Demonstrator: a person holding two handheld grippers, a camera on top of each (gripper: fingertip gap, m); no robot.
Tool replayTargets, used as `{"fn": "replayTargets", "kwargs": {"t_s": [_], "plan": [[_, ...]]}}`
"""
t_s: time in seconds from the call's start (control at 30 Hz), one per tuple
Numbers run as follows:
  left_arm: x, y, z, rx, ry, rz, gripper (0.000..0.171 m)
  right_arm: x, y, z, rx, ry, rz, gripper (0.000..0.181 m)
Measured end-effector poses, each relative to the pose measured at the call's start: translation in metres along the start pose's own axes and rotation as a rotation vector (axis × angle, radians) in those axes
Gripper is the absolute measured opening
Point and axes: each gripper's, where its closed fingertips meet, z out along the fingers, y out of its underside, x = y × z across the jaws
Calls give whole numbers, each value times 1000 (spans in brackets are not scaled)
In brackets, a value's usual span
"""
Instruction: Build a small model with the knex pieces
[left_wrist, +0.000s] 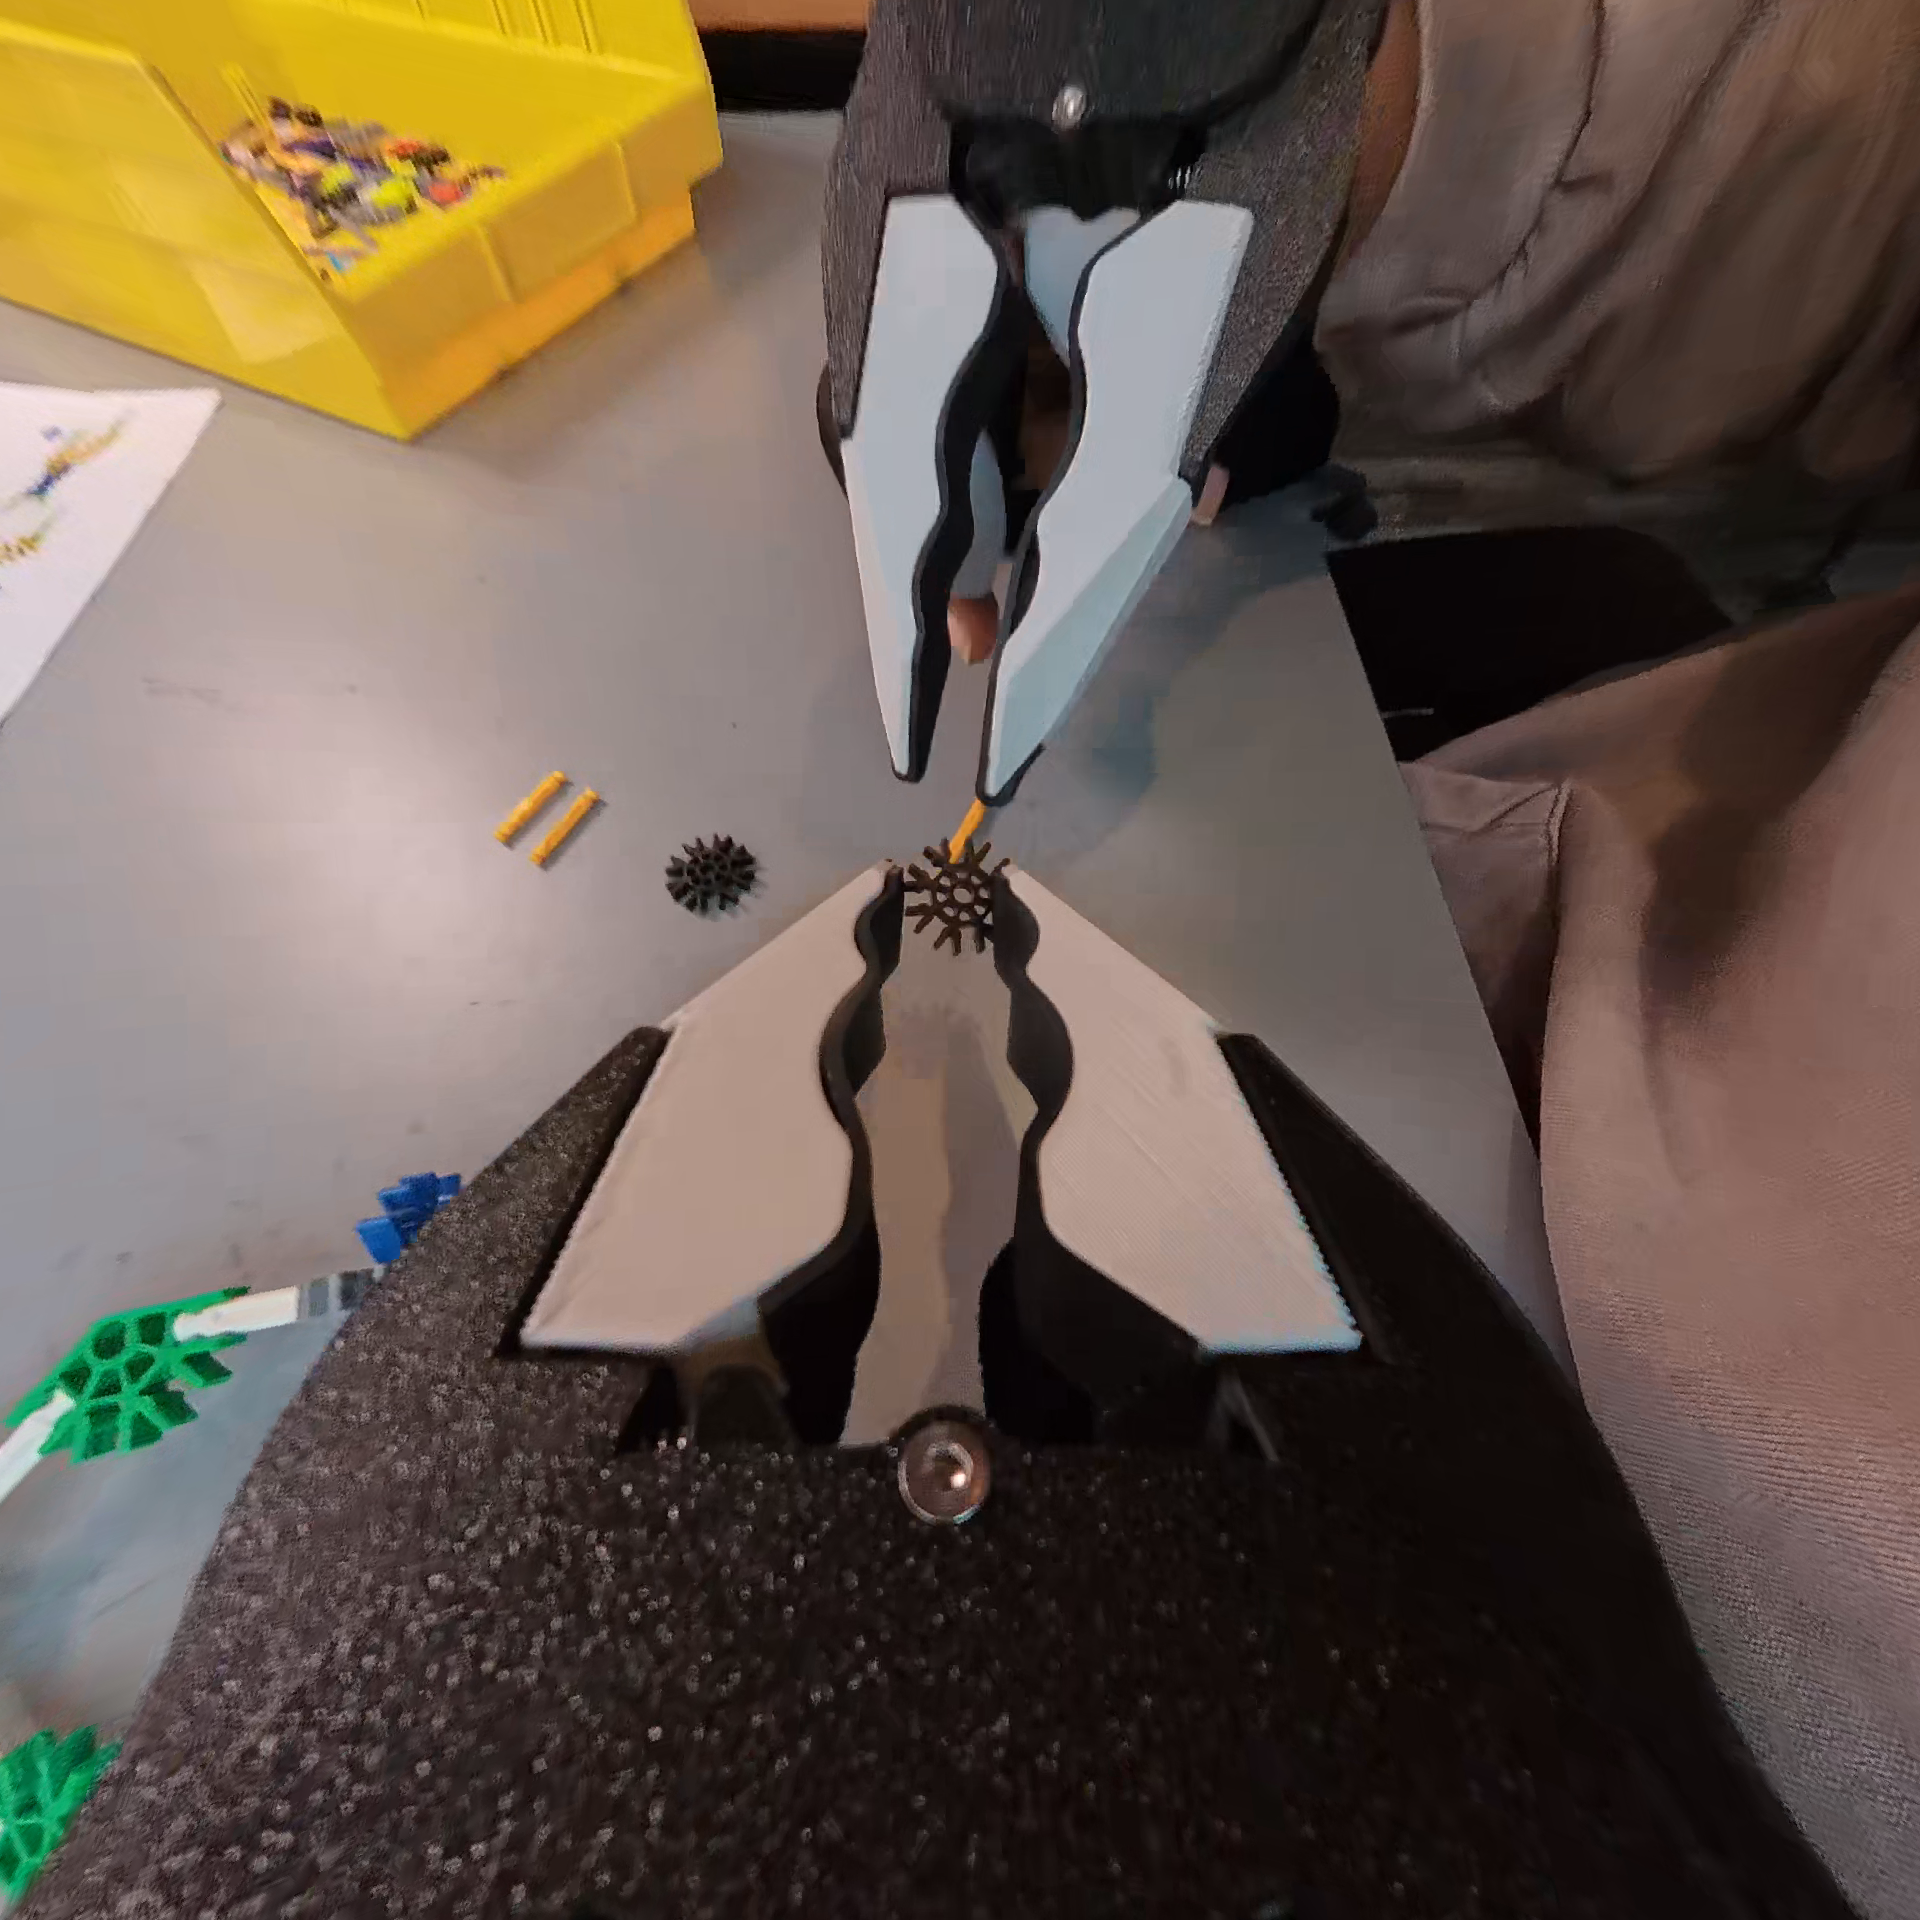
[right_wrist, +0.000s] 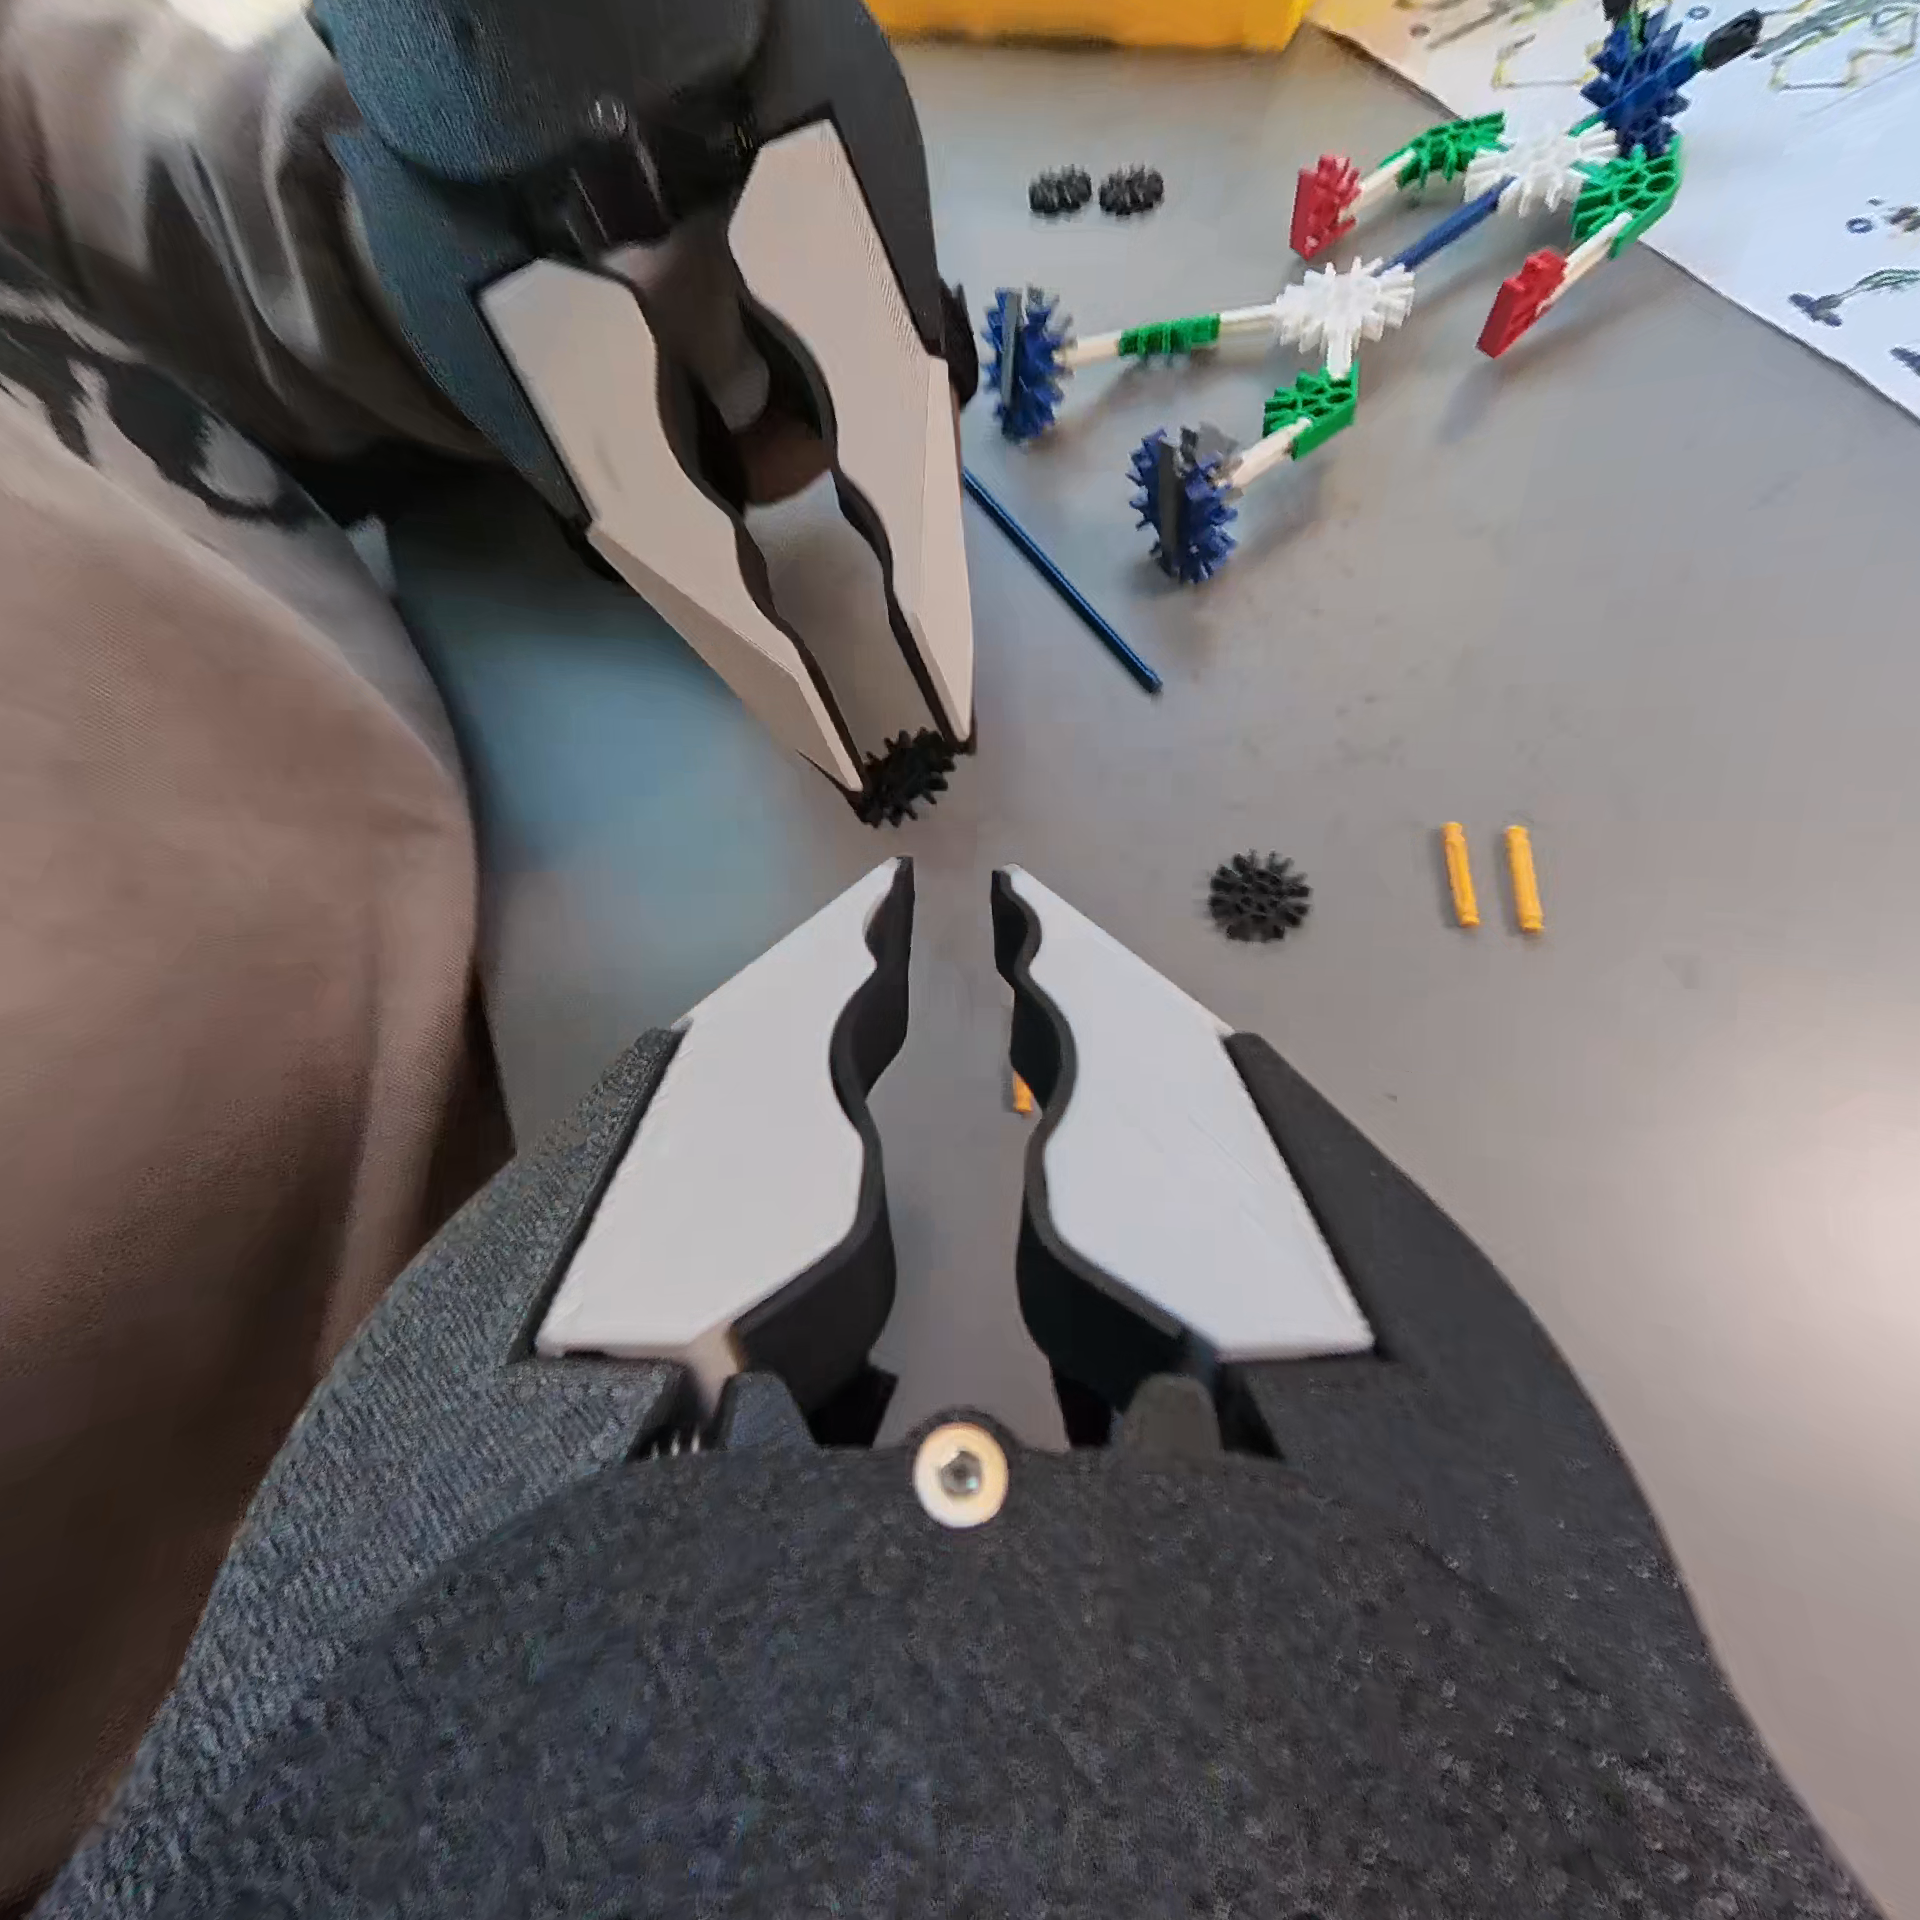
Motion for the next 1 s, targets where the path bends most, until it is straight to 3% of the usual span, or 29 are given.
{"fn": "replayTargets", "kwargs": {"t_s": [0.13, 0.27, 0.5, 0.83, 1.0], "plan": [[-1, -17, -10, 96, -35, 63, 15, -14, -21, 0, 178, -137, 202, 15], [-1, -19, -13, 117, -46, 87, 5, -20, -30, 0, 248, -210, 305, 9], [2, -4, -5, 38, -25, 79, 0, -14, -11, 17, 149, -102, 247, 3], [-3, 31, 3, -138, 23, -18, 10, -2, 9, 37, -59, 241, 56, 2], [-3, 39, 6, -178, 28, -1, 9, -2, 15, 40, -77, 302, 114, 2]]}}
